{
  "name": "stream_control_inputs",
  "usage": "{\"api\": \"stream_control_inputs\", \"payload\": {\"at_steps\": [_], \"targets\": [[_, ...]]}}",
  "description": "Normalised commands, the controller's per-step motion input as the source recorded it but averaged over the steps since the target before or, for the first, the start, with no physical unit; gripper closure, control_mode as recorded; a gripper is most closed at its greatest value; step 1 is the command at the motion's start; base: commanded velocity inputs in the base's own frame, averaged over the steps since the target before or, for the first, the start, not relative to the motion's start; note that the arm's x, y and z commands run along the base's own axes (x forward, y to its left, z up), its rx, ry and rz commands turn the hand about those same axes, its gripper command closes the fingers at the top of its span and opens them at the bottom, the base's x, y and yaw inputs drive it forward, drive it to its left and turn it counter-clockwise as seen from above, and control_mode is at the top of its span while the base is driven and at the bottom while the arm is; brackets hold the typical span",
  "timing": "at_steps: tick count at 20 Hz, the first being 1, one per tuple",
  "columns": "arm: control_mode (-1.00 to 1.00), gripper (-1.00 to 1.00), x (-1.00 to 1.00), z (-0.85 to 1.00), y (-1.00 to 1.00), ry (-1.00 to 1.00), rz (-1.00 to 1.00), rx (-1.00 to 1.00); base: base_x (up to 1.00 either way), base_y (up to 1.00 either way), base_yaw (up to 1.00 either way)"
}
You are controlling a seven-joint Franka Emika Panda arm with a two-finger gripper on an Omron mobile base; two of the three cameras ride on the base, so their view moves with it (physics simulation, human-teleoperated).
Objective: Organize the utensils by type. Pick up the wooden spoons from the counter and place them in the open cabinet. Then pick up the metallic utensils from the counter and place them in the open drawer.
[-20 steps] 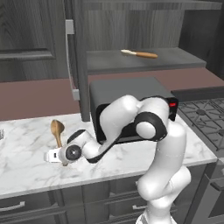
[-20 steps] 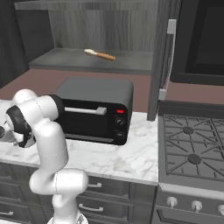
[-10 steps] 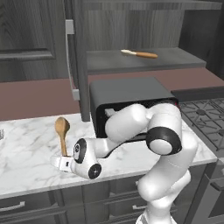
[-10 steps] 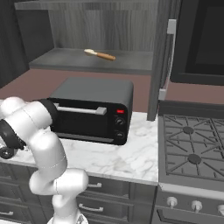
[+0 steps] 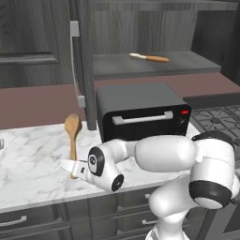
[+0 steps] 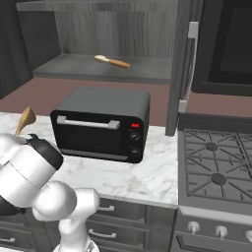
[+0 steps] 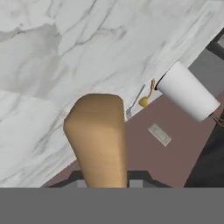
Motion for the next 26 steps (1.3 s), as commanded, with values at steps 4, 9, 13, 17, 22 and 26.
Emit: {"api": "stream_control_inputs", "payload": {"at_steps": [4, 9, 13, 17, 22, 26], "targets": [[-1.00, 1.00, -0.64, 0.34, -0.18, -0.04, -0.01, 0.22, 0.00, 0.00, 0.00], [-1.00, 1.00, -0.66, 0.30, -0.38, -0.12, 0.01, 0.29, 0.00, 0.00, 0.00], [-1.00, 1.00, -0.66, 0.52, -0.31, -0.04, 0.05, 0.28, 0.00, 0.00, 0.00], [-1.00, 1.00, -0.55, 0.78, -0.20, -0.03, 0.11, 0.23, 0.00, 0.00, 0.00], [-1.00, 1.00, -0.43, 0.81, -0.19, -0.14, 0.14, 0.20, 0.00, 0.00, 0.00], [-1.00, 1.00, -0.36, 0.66, -0.55, -0.31, 0.04, 0.21, 0.00, 0.00, 0.00]]}}
